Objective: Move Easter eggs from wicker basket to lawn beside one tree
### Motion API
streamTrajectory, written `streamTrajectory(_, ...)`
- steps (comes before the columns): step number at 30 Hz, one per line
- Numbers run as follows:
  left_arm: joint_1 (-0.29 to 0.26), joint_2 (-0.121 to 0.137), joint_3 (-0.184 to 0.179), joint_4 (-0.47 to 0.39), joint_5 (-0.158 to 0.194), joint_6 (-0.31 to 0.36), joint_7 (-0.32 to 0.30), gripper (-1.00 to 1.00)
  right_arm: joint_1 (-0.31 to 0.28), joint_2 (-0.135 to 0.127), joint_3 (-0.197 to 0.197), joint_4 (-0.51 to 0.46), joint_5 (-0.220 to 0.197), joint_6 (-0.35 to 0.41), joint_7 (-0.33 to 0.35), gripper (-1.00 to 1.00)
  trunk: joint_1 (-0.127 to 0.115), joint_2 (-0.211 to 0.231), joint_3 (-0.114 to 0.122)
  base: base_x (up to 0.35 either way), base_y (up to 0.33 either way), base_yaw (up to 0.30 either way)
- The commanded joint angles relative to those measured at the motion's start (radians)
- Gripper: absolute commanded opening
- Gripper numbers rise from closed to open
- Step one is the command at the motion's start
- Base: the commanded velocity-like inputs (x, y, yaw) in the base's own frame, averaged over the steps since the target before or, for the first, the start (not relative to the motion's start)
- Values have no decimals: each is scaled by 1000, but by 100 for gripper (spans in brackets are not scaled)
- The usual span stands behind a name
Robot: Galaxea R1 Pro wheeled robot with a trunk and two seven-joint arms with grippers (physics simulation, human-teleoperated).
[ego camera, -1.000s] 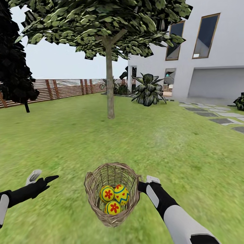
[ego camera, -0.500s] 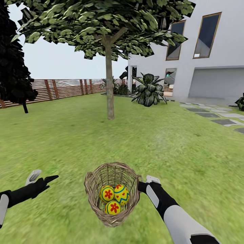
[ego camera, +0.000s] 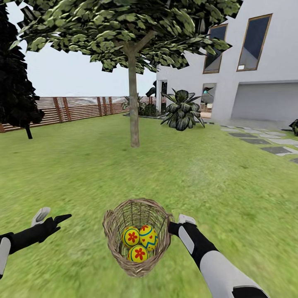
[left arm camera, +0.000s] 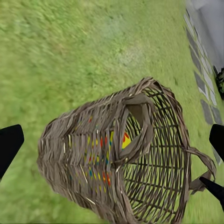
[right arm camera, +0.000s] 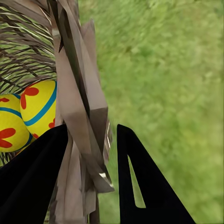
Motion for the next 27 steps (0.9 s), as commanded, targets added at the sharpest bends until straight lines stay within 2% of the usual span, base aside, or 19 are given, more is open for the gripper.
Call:
streamTrajectory(1,-1,0,2,1,-2,4,-5,100,-1,1,-2,-3,-12,3,-6,-100,1,-1,-2,260,0,0)
streamTrajectory(27,-1,0,1,3,-4,4,-4,100,-1,5,-2,-3,-12,3,-6,-100,1,-1,-2,260,0,0)
